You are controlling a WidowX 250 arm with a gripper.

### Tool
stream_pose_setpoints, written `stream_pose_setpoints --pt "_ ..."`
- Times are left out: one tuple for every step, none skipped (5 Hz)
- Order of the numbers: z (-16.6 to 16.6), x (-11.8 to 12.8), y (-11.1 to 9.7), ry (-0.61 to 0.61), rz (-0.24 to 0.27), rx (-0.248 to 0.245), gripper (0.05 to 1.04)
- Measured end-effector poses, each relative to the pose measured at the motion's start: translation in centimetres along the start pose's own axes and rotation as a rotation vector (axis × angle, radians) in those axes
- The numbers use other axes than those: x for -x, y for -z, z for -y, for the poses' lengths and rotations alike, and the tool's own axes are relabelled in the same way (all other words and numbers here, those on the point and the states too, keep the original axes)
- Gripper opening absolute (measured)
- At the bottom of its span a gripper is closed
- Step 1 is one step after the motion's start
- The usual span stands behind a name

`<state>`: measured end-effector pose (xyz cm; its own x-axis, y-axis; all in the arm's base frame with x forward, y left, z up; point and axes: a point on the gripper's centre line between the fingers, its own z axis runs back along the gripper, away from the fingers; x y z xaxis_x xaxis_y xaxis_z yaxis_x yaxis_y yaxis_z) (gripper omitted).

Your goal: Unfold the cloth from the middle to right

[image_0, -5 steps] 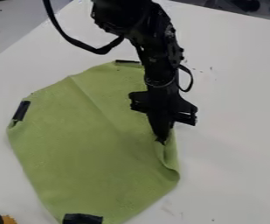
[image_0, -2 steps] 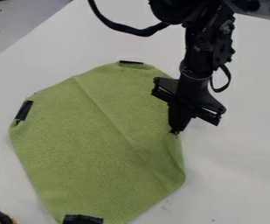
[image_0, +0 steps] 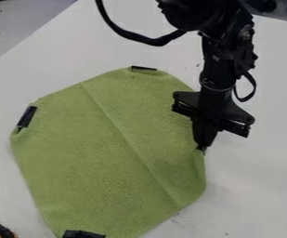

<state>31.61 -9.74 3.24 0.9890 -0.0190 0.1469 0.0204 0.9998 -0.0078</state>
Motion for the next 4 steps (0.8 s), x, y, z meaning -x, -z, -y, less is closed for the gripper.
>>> stream_pose_setpoints --pt "1.2 0.5 0.6 -0.020 -0.058 0.064 0.233" --pt "1.9 0.4 0.3 -0.061 -0.070 0.084 0.498" --pt "2.6 0.6 -0.1 -0.066 -0.076 0.055 0.806" --pt "3.2 0.6 -0.6 -0.091 -0.085 0.016 1.001"
